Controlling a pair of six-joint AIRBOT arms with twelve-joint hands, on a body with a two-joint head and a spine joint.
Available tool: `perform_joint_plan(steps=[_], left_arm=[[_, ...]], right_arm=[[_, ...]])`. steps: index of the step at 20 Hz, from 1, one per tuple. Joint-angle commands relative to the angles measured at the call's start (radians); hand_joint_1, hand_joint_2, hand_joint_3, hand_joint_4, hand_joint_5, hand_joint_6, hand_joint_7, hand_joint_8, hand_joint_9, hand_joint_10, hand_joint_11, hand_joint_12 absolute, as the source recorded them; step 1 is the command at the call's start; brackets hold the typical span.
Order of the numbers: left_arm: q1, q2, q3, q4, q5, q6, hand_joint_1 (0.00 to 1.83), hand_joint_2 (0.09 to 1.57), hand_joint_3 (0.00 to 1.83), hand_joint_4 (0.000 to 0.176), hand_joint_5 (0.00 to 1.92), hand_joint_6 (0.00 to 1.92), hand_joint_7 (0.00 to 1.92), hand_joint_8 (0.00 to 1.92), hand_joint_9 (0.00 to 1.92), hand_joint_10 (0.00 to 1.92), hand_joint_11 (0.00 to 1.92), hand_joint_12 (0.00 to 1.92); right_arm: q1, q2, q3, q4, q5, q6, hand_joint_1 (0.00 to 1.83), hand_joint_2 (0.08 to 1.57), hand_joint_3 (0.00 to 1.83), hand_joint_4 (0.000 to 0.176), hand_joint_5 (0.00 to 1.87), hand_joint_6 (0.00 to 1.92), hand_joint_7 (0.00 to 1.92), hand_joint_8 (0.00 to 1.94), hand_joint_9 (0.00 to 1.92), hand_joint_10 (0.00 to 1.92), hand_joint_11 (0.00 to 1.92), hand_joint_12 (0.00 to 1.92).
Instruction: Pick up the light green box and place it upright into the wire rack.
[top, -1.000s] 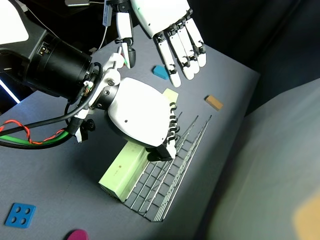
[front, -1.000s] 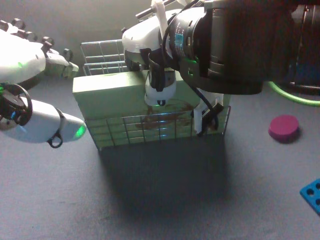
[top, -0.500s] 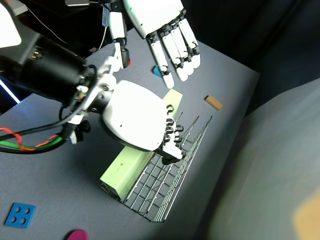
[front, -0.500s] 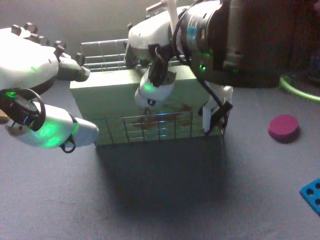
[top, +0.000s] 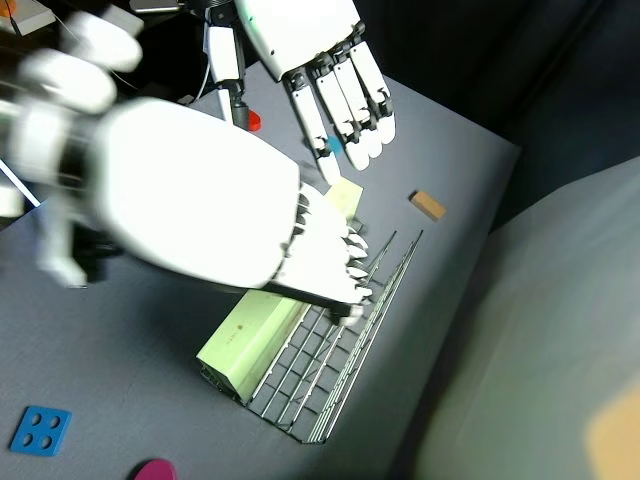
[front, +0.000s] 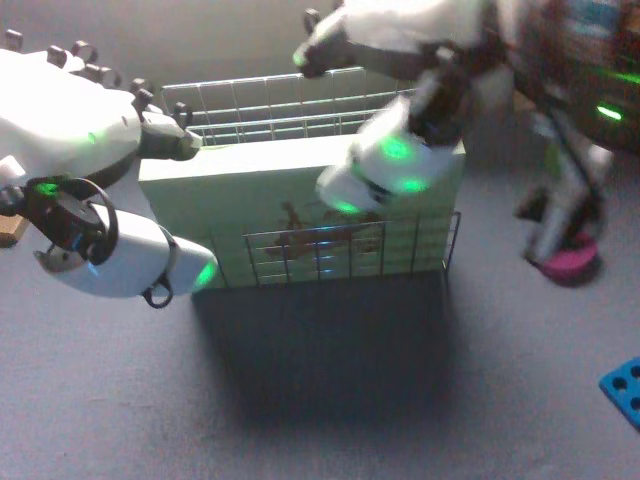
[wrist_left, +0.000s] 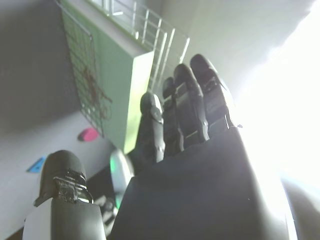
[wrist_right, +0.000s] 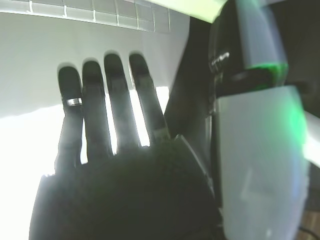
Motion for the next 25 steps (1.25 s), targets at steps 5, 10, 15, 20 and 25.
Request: perform_joint_plan(steps=[5,10,15,20,25], left_arm=[[-0.008,-0.01,-0.01,0.089,-0.008,-0.03,0.2,1.12,0.0,0.079,0.24,0.0,0.2,0.0,0.23,0.0,0.0,0.57],[-0.002,-0.01,-0.017,0.099,-0.005,-0.054,0.4,1.12,0.0,0.034,0.52,0.02,0.45,0.01,0.45,0.02,0.0,0.86],[0.0,-0.012,-0.021,0.106,0.0,-0.067,0.75,1.11,0.0,0.0,0.77,1.24,0.73,1.31,0.69,1.55,0.6,1.84],[0.001,-0.017,-0.025,0.106,0.0,-0.067,0.87,1.12,0.0,0.0,1.04,1.92,1.09,1.92,1.08,1.92,1.11,1.92],[0.001,-0.02,-0.025,0.106,0.005,-0.069,0.78,1.18,0.01,0.0,1.23,1.92,1.36,1.92,1.38,1.92,1.45,1.92]], right_arm=[[0.027,0.182,-0.175,-0.079,0.05,-0.058,0.62,0.97,0.0,0.0,0.31,0.0,0.33,0.0,0.29,0.01,0.0,1.01],[-0.023,0.336,-0.256,-0.01,0.111,-0.111,0.66,1.08,0.0,0.0,0.72,0.03,0.83,0.18,0.55,0.99,0.52,1.47],[-0.044,0.369,-0.257,0.05,0.15,-0.149,0.74,1.16,0.0,0.0,0.84,1.47,0.83,1.48,0.92,1.7,1.05,1.82],[-0.051,0.362,-0.261,0.05,0.16,-0.156,0.73,1.22,0.01,0.0,0.98,1.92,1.1,1.94,1.38,1.92,1.72,1.92],[-0.051,0.358,-0.261,0.03,0.173,-0.162,0.64,1.4,0.0,0.14,1.26,1.92,1.44,1.94,1.61,1.92,1.85,1.92]])
